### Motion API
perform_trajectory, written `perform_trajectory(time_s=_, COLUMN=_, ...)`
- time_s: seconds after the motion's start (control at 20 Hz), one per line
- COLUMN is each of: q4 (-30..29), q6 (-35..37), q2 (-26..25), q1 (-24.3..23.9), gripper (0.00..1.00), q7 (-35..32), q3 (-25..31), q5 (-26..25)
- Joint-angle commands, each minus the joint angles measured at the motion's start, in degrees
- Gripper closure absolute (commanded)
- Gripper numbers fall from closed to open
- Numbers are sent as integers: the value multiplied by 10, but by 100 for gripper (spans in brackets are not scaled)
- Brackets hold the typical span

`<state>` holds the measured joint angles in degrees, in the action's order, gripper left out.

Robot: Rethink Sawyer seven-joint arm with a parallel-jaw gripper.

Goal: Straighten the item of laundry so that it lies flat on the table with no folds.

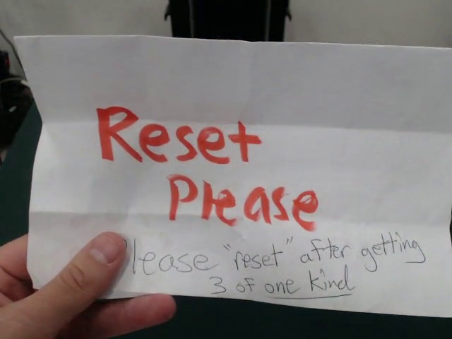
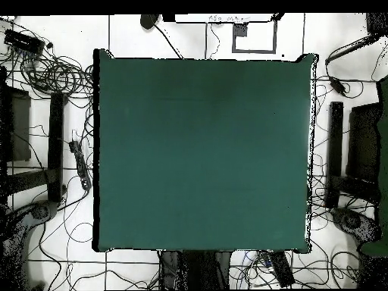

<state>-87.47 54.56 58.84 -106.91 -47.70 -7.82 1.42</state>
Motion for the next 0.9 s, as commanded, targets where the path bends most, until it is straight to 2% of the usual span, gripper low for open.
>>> perform_trajectory(time_s=0.05, q4=225, q6=134, q2=-46, q1=18, gripper=100, q7=7, q3=59, q5=-37)
perform_trajectory(time_s=0.1, q4=230, q6=124, q2=-52, q1=-1, gripper=100, q7=74, q3=105, q5=-16)
perform_trajectory(time_s=0.25, q4=240, q6=99, q2=-61, q1=-36, gripper=100, q7=172, q3=181, q5=33)
perform_trajectory(time_s=0.3, q4=243, q6=113, q2=-64, q1=-45, gripper=100, q7=181, q3=194, q5=40)
perform_trajectory(time_s=0.6, q4=335, q6=259, q2=-106, q1=-88, gripper=100, q7=144, q3=178, q5=-21)
perform_trajectory(time_s=0.7, q4=342, q6=276, q2=-96, q1=-101, gripper=100, q7=126, q3=168, q5=-23)
perform_trajectory(time_s=0.8, q4=333, q6=264, q2=-87, q1=-107, gripper=100, q7=105, q3=168, q5=-8)
perform_trajectory(time_s=0.85, q4=378, q6=286, q2=-110, q1=-108, gripper=100, q7=90, q3=176, q5=-13)
perform_trajectory(time_s=0.9, q4=374, q6=282, q2=-107, q1=-107, gripper=100, q7=81, q3=175, q5=-9)
